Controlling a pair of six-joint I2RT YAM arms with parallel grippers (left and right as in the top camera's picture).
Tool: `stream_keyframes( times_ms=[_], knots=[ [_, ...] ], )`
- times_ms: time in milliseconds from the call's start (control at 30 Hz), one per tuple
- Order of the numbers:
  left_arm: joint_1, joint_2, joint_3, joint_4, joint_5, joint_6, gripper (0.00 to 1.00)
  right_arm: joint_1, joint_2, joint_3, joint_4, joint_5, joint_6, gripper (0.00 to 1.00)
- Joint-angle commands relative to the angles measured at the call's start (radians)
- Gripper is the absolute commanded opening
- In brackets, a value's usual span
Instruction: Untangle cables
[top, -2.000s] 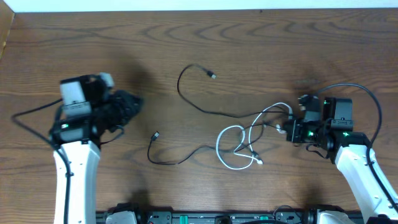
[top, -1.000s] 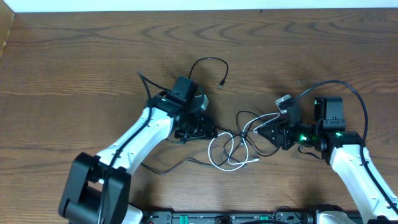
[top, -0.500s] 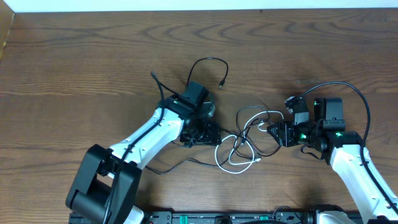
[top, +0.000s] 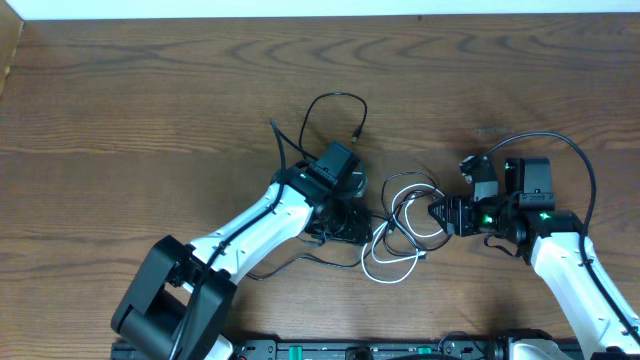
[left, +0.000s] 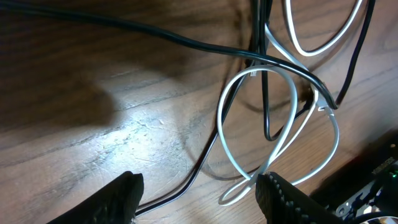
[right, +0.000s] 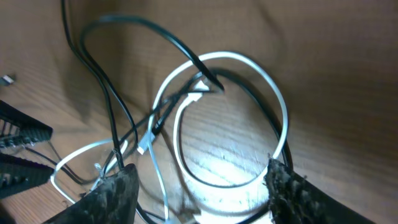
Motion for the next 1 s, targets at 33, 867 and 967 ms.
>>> stream_keyframes(
  times_ms=[33, 867, 967],
  knots=[
    [-0.009, 0.008, 0.005, 0.002, -0.030, 0.013, 0.63, 0.008, 0.000, 0.003, -0.048, 0.101, 0.003, 0.62],
    [-0.008, 0.010, -0.032, 0.024, -0.030, 0.013, 0.63, 0.090, 0.155, 0.003, 0.262, 0.074, -0.008, 0.69],
    [-0.008, 0.010, -0.032, 0.024, -0.030, 0.013, 0.63, 0.102, 0.224, 0.003, 0.348, 0.069, 0.019, 0.68]
  ],
)
